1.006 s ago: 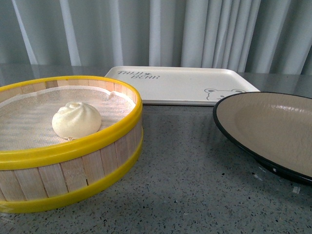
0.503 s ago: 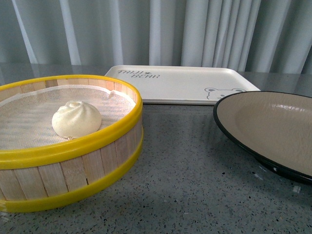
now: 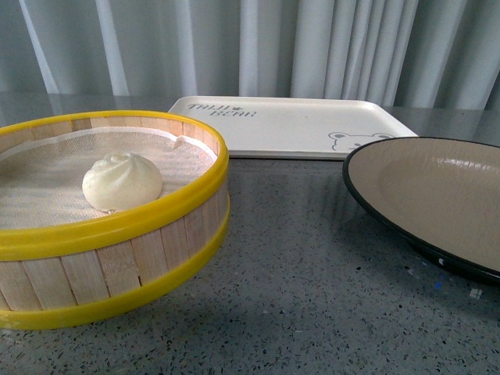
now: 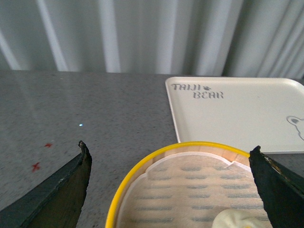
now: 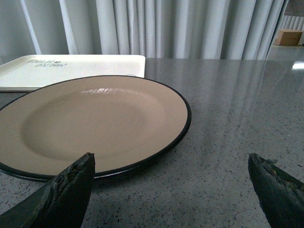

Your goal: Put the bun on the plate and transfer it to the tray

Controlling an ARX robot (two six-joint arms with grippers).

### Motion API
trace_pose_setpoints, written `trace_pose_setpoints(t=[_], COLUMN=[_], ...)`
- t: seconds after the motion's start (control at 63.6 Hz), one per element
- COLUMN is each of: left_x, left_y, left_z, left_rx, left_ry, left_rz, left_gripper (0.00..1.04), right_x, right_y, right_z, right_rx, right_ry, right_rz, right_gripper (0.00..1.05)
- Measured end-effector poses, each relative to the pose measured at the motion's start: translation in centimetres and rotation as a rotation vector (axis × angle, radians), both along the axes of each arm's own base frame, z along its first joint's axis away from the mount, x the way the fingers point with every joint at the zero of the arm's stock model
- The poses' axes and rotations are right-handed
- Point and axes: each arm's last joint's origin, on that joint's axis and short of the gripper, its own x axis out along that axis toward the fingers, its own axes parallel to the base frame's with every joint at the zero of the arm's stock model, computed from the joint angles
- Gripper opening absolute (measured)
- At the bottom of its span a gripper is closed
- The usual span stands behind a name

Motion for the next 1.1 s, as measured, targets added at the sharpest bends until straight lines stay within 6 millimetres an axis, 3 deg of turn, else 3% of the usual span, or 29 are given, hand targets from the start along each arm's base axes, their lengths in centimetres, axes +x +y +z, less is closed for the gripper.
trace_pose_setpoints(t=[0.204,0.519,1.1], left_x=[3.5,3.3,4.7], left_y=[-2.0,-5.1,-5.4], left_z=[1.0,-1.2,-3.4], left_rx=[0.102,0.185,0.186], left_ry=[0.267,0.466,0.552], left_rz=[-0.125,-0.218,-0.153], left_gripper=[0.98,0.98,0.98], right_x=[0.0,0.0,0.0], right_y=[0.0,0.0,0.0], right_z=[0.0,0.0,0.0], right_rx=[0.000,0.000,0.000], right_ry=[0.000,0.000,0.000], right_rz=[0.000,0.000,0.000], right_gripper=[0.96,0.96,0.96])
